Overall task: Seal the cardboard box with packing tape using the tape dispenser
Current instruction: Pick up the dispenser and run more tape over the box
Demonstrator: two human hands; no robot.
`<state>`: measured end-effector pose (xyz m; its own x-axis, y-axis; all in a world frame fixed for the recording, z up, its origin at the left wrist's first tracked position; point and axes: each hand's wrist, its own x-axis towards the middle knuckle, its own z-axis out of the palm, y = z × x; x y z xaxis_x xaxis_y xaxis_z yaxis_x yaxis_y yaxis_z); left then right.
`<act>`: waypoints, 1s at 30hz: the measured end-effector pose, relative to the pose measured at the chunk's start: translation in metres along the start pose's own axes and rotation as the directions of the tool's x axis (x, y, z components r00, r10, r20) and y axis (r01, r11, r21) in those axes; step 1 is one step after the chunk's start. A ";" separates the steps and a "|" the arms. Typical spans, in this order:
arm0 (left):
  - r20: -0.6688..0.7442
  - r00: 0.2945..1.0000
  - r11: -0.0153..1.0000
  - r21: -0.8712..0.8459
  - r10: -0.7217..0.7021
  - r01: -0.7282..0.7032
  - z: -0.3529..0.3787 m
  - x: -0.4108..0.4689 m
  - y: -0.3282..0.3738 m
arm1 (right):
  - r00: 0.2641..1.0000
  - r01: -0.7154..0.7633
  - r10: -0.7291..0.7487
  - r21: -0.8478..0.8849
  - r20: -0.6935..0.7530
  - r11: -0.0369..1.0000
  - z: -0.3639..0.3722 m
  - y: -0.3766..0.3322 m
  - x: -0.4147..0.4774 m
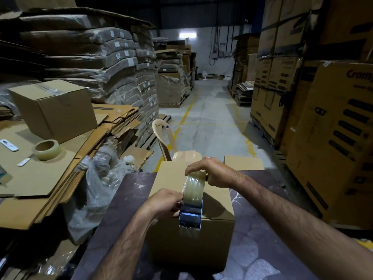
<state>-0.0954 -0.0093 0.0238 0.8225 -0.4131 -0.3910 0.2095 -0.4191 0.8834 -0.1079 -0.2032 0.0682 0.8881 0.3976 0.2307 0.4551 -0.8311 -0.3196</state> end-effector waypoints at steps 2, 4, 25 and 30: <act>0.009 1.000 1.000 0.001 0.014 -0.014 -0.001 -0.002 0.000 | 1.000 -0.004 0.004 -0.001 -0.003 1.000 0.001 0.000 0.001; -0.008 0.999 0.999 0.009 0.051 -0.051 -0.003 -0.003 -0.001 | 1.000 -0.024 0.024 -0.004 -0.015 1.000 0.001 0.002 0.002; -0.032 0.981 0.981 0.024 0.191 -0.190 -0.006 0.006 -0.011 | 0.847 -0.168 0.163 0.038 -0.506 0.985 0.041 -0.035 -0.068; -0.011 0.982 0.981 0.047 0.191 -0.190 -0.009 0.012 -0.015 | 0.906 -0.176 0.137 -0.063 -0.400 0.982 0.080 -0.052 -0.086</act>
<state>-0.0840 -0.0004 0.0080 0.8533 -0.4764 -0.2121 0.0241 -0.3702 0.9286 -0.2030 -0.1637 -0.0085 0.8413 0.0909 0.5329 0.2863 -0.9111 -0.2965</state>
